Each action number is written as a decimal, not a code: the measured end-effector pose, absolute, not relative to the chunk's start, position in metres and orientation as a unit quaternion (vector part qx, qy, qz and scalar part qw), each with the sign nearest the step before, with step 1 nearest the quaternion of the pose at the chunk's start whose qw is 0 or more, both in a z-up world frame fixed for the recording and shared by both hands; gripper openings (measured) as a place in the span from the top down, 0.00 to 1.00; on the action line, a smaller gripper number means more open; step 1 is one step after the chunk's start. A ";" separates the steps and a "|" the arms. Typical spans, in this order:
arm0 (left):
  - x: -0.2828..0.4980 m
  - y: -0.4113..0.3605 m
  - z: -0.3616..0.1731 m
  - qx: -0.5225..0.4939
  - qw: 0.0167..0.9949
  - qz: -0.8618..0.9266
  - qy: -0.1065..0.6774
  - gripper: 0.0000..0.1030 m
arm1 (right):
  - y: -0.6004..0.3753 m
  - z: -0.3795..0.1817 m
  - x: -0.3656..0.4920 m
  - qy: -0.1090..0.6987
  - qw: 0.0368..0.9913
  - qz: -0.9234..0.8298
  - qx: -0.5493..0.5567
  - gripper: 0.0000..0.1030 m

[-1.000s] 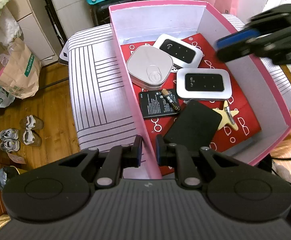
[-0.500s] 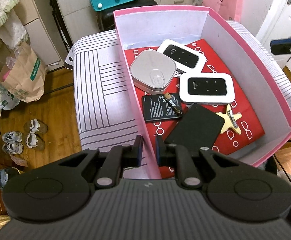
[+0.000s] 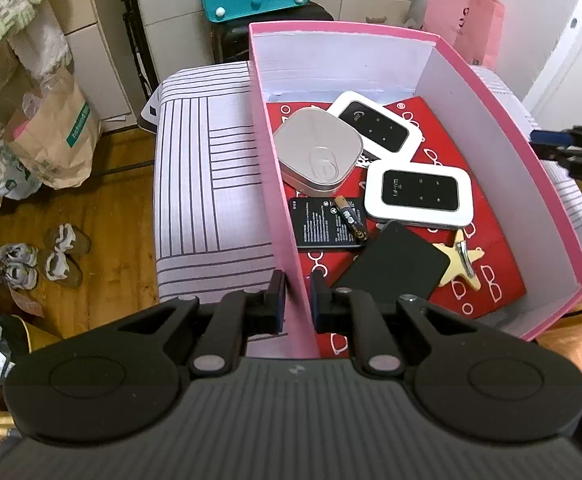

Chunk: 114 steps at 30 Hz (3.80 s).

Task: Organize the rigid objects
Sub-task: 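Move the right tool back to the keys on the table and close it, then carry the silver keys into the pink box and release them, then grasp the white power adapter on the table with the right tool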

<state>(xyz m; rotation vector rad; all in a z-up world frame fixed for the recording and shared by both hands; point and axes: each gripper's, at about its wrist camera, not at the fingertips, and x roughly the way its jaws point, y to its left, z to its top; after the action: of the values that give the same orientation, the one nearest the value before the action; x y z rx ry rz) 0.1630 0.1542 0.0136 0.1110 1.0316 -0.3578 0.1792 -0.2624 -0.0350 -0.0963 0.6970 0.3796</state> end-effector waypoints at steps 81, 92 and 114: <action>0.167 0.162 0.014 0.058 0.840 -0.224 0.491 0.84 | -0.128 0.004 0.254 0.359 0.880 0.308 -0.034 0.92; 0.166 0.159 0.015 0.056 0.842 -0.205 0.496 0.85 | -0.190 0.030 0.222 0.302 0.915 0.268 -0.005 0.76; 0.180 0.156 0.027 0.028 0.869 -0.138 0.474 0.85 | -0.285 -0.036 0.220 0.315 0.926 0.200 -0.056 0.52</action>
<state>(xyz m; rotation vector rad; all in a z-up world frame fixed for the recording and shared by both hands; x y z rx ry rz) 0.1804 0.1561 0.0265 0.0581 0.9916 -0.2880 0.2203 -0.2853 -0.0362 -0.1150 0.6462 0.4106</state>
